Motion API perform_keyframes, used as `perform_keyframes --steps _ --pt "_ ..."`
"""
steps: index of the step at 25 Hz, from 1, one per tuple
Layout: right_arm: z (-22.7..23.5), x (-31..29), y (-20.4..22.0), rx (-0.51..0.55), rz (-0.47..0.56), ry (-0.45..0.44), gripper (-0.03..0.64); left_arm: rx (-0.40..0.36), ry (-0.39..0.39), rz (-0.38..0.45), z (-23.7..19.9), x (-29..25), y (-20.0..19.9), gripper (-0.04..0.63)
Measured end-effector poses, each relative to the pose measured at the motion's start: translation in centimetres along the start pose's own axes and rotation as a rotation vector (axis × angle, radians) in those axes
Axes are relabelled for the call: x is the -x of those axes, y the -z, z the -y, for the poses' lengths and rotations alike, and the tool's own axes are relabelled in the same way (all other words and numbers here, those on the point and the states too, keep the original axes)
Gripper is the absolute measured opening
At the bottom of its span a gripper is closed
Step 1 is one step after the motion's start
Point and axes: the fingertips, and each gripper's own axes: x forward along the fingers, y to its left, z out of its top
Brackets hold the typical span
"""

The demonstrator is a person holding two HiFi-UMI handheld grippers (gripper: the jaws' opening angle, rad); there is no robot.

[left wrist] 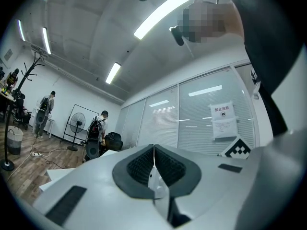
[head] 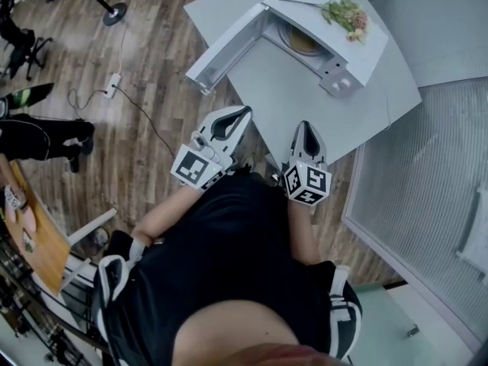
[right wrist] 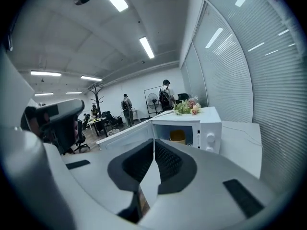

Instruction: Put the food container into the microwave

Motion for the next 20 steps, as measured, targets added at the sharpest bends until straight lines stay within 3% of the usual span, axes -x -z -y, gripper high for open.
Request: perform_keyframes --steps 20 --pt "-3.8 1.8 -0.4 -0.014 0.052 0.007 0.023 0.018 0.037 0.002 -1.2 2.6 -0.1 0.025"
